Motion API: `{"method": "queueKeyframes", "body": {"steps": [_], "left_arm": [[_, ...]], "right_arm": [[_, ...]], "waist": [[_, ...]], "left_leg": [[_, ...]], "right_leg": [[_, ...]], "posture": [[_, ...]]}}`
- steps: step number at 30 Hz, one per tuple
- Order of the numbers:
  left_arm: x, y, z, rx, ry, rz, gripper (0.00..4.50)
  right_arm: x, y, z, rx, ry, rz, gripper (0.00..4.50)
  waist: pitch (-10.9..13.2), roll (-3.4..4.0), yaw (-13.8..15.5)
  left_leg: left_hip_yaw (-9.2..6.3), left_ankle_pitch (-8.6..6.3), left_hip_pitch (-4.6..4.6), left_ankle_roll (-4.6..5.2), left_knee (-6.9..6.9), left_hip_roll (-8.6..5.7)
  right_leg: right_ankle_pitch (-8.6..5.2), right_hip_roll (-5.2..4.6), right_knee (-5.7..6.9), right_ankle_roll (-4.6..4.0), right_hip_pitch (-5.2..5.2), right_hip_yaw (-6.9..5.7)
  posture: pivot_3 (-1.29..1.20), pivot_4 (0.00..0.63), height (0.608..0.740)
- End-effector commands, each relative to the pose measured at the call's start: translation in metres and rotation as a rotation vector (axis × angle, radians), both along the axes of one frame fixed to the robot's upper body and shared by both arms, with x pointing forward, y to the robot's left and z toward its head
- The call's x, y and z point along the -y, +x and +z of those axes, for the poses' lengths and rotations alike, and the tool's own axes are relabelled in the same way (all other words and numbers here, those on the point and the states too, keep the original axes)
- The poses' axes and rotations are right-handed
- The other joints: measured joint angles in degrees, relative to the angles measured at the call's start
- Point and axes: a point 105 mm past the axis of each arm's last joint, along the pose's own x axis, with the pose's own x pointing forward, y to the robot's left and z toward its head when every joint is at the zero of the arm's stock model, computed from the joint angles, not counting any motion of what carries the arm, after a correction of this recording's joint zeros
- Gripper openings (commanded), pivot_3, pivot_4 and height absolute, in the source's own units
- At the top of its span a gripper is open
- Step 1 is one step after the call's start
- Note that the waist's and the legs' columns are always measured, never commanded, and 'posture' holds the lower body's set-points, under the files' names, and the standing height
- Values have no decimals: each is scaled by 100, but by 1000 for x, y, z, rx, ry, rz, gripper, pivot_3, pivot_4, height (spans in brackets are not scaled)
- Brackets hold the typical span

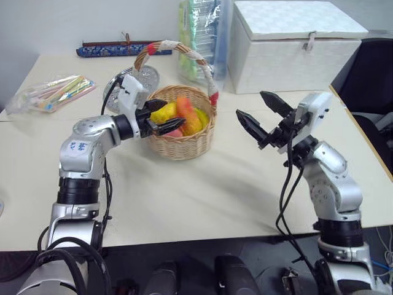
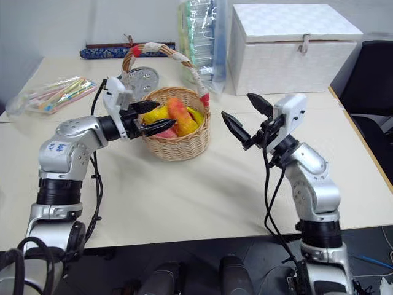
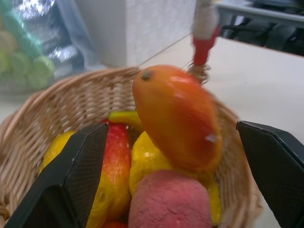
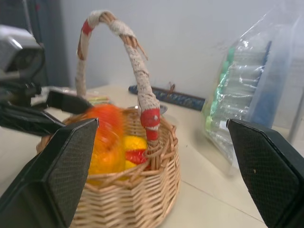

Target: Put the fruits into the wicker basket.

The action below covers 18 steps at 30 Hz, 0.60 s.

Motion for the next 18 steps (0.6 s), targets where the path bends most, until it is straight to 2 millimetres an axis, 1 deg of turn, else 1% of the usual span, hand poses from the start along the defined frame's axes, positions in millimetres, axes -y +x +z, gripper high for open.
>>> {"method": "queueKeyframes", "body": {"steps": [1,3,4,5,7,9,12,15,18], "left_arm": [[-22,-38,23,123,-11,-108,4468],[-47,-51,19,69,-21,-85,4468],[-61,-61,16,-7,-38,-82,4468],[-68,-69,13,-59,-44,-84,4468],[-83,-81,15,-110,-75,-57,4468],[-90,-87,18,-95,-87,-20,4468],[-88,-90,21,-67,-98,-1,4468],[-75,-94,13,-99,-95,-40,4500],[-67,-97,8,-105,-84,-55,4500]], "right_arm": [[-15,3,2,-62,-61,193,4500],[-17,19,9,-60,-106,219,4500],[-20,28,14,-51,-126,231,4500],[-23,33,17,-51,-134,252,4500],[-35,44,23,-45,-138,295,4500],[-47,55,25,-45,-146,316,4500],[-65,61,27,-44,-165,370,4500],[-86,61,32,-50,-165,449,3952],[-97,60,29,-43,-206,481,3052]], "waist": [[1,3,-14],[6,10,-77],[8,13,-86],[8,13,-104],[9,14,-111],[9,14,-115],[9,14,-79],[9,14,-47],[9,15,-95]], "left_leg": [[3,-1,0,-2,-1,0],[6,-2,0,-3,2,2],[6,-3,1,-4,-3,1],[2,-3,1,-4,-2,1],[-1,-3,1,-4,-7,4],[-8,-6,-1,-7,-7,8],[-16,-8,-5,-9,1,7],[-22,-9,-8,-10,5,3],[-21,-9,-9,-11,3,4]], "right_leg": [[1,2,-1,-1,-6,12],[3,4,2,-5,-14,21],[8,7,2,-13,-17,28],[8,6,3,-14,-19,28],[9,8,2,-15,-21,31],[9,8,-2,-15,-20,34],[9,4,-8,-16,-17,33],[10,-1,-6,-17,-12,32],[14,2,0,-20,-15,31]], "posture": [[0,150,740],[0,150,740],[0,150,740],[0,150,740],[0,150,740],[0,150,740],[0,150,740],[0,150,740],[0,150,740]]}}
